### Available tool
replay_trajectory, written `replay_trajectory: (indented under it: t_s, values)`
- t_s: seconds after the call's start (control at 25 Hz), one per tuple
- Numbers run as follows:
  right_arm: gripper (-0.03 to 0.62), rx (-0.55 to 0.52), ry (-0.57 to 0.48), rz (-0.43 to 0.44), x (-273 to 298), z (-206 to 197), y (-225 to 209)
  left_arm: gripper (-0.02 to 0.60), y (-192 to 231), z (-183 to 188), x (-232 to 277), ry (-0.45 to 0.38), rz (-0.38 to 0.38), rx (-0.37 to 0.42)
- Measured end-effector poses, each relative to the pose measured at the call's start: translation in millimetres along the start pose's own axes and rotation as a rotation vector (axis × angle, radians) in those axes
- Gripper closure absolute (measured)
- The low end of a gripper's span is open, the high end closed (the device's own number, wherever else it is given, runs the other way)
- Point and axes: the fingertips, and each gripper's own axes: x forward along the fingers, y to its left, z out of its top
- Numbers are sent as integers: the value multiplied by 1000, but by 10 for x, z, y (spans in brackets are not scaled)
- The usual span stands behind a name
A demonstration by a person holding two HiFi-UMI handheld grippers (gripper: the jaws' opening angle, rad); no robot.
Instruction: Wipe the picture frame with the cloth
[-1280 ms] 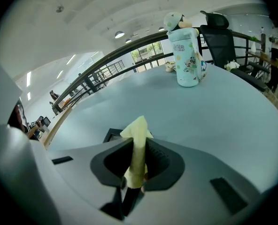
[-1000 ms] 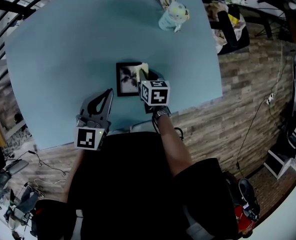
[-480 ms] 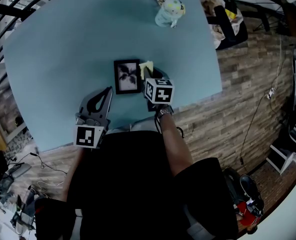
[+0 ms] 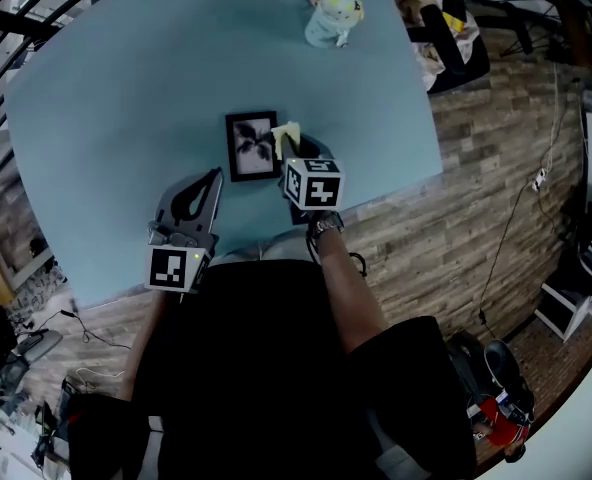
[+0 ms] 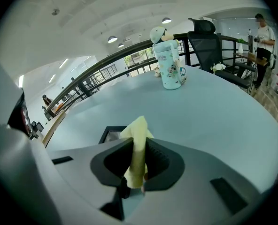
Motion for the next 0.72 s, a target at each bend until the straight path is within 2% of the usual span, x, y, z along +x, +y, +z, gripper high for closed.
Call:
replay_trajectory:
  t_s: [0.72]
  values:
    - [536, -134, 44, 147, 181, -198, 1022, 584, 180, -1, -349, -27, 62, -3]
